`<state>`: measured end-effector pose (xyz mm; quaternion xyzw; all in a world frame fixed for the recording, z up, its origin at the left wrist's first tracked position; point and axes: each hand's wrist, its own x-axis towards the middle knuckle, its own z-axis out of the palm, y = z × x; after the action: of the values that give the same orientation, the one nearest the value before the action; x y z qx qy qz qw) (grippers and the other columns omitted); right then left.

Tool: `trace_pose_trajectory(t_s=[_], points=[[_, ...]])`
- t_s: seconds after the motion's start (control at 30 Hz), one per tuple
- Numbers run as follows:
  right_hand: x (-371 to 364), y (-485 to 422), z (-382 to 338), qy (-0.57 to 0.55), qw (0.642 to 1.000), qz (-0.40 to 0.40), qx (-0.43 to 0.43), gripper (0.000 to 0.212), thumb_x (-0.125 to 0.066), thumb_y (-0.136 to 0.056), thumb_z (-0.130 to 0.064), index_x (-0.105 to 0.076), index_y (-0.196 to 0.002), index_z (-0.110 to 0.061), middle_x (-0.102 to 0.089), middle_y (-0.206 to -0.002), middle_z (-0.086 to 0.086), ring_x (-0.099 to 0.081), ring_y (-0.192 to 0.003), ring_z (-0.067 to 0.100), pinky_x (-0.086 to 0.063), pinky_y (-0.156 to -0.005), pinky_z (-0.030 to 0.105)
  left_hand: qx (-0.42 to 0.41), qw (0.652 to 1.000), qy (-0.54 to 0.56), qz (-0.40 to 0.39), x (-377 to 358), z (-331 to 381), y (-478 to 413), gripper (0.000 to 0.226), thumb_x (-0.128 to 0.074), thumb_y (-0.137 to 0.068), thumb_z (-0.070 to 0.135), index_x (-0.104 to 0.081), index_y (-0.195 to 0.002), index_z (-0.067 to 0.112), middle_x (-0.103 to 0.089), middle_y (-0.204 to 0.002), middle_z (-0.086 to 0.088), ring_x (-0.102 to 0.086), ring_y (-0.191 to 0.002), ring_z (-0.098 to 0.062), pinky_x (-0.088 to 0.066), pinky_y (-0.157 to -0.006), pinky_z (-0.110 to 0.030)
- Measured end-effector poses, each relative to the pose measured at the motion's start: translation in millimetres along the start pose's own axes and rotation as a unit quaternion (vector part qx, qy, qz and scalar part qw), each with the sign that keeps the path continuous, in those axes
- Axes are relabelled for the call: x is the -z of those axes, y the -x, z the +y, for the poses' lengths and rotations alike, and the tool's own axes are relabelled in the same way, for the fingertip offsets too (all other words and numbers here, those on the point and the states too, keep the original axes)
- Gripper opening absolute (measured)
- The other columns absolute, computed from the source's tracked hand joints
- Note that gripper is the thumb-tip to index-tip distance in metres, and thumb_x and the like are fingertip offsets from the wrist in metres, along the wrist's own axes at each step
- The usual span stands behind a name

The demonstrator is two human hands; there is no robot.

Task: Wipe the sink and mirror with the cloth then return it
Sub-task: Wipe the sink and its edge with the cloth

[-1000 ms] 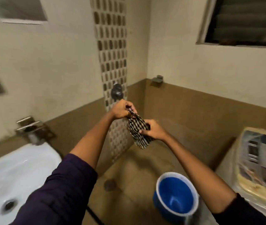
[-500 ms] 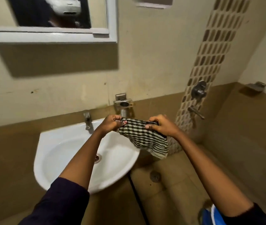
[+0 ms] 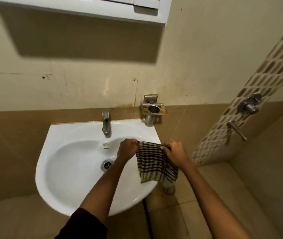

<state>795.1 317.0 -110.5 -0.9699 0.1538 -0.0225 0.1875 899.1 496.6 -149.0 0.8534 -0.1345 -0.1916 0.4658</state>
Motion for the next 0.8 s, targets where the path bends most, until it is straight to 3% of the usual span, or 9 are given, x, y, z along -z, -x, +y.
trace_pose_trajectory(t_s=[0.07,0.17,0.3,0.4,0.5,0.57,0.7,0.8], points=[[-33,2,0,0.027,0.997,0.075,-0.005,0.025,-0.052,-0.088,-0.015,-0.063,-0.11,-0.018,-0.062,-0.115,0.008,-0.055,-0.104,0.03,-0.038,-0.089,0.045,0.023,0.999,-0.02,0.028,-12,-7,-12,0.021,-0.06,-0.086,0.033,-0.072,-0.09,0.016,-0.072,-0.093,-0.007,-0.065,-0.09,-0.027,-0.051,-0.082,-0.036],[-77,14,-8,-0.024,0.993,0.118,-0.004,0.041,-0.044,-0.08,-0.02,-0.055,-0.118,-0.01,-0.056,-0.124,0.017,-0.054,-0.109,0.036,-0.045,-0.093,0.055,0.031,0.997,-0.045,0.047,-21,-8,-27,0.024,-0.058,-0.088,0.035,-0.071,-0.1,0.019,-0.071,-0.101,-0.003,-0.063,-0.095,-0.025,-0.048,-0.084,-0.035],[-117,16,-9,-0.014,0.998,0.049,-0.042,0.072,-0.041,-0.073,-0.045,-0.038,-0.135,-0.008,-0.044,-0.141,0.02,-0.041,-0.125,0.037,-0.038,-0.1,0.058,0.016,0.997,-0.064,0.038,-23,-5,-42,0.018,-0.061,-0.085,0.031,-0.071,-0.091,0.018,-0.072,-0.095,-0.003,-0.064,-0.09,-0.022,-0.048,-0.078,-0.032],[-118,-12,-1,-0.017,0.994,0.052,-0.095,0.077,-0.051,-0.079,-0.041,-0.025,-0.144,-0.007,-0.029,-0.149,0.022,-0.033,-0.133,0.042,-0.033,-0.105,0.056,-0.027,0.996,-0.066,0.053,-20,-2,-46,0.011,-0.062,-0.084,0.025,-0.068,-0.093,0.021,-0.069,-0.098,0.002,-0.063,-0.092,-0.017,-0.049,-0.079,-0.03],[-113,-53,8,-0.043,0.993,0.007,-0.113,0.077,-0.052,-0.089,-0.037,-0.007,-0.148,-0.014,-0.011,-0.155,0.019,-0.021,-0.138,0.039,-0.027,-0.111,0.051,-0.088,0.989,-0.092,0.077,-15,-3,-35,0.015,-0.058,-0.088,0.025,-0.063,-0.102,0.022,-0.064,-0.104,0.008,-0.058,-0.095,-0.01,-0.042,-0.078,-0.023],[-112,-81,8,-0.04,0.995,0.008,-0.09,0.074,-0.048,-0.09,-0.04,-0.009,-0.148,-0.015,-0.018,-0.153,0.02,-0.028,-0.135,0.039,-0.033,-0.108,0.053,-0.15,0.976,-0.113,0.107,-7,-10,-21,0.016,-0.055,-0.089,0.024,-0.064,-0.102,0.021,-0.064,-0.104,0.008,-0.057,-0.097,-0.009,-0.046,-0.079,-0.023],[-122,-130,-14,0.032,0.996,0.057,-0.053,0.068,-0.031,-0.087,-0.052,-0.038,-0.137,-0.008,-0.043,-0.139,0.027,-0.041,-0.124,0.048,-0.036,-0.1,0.062,-0.192,0.962,-0.143,0.128,19,-33,6,0.018,-0.05,-0.087,0.027,-0.065,-0.096,0.023,-0.063,-0.101,0.009,-0.058,-0.094,-0.006,-0.053,-0.073,-0.027],[-133,-152,-45,0.051,0.994,0.088,-0.046,0.061,-0.052,-0.087,-0.04,-0.039,-0.137,-0.006,-0.048,-0.134,0.028,-0.044,-0.121,0.05,-0.029,-0.102,0.065,-0.2,0.954,-0.146,0.169,39,-45,23,0.014,-0.052,-0.086,0.026,-0.063,-0.094,0.029,-0.063,-0.101,0.014,-0.056,-0.094,0.001,-0.052,-0.07,-0.019]])
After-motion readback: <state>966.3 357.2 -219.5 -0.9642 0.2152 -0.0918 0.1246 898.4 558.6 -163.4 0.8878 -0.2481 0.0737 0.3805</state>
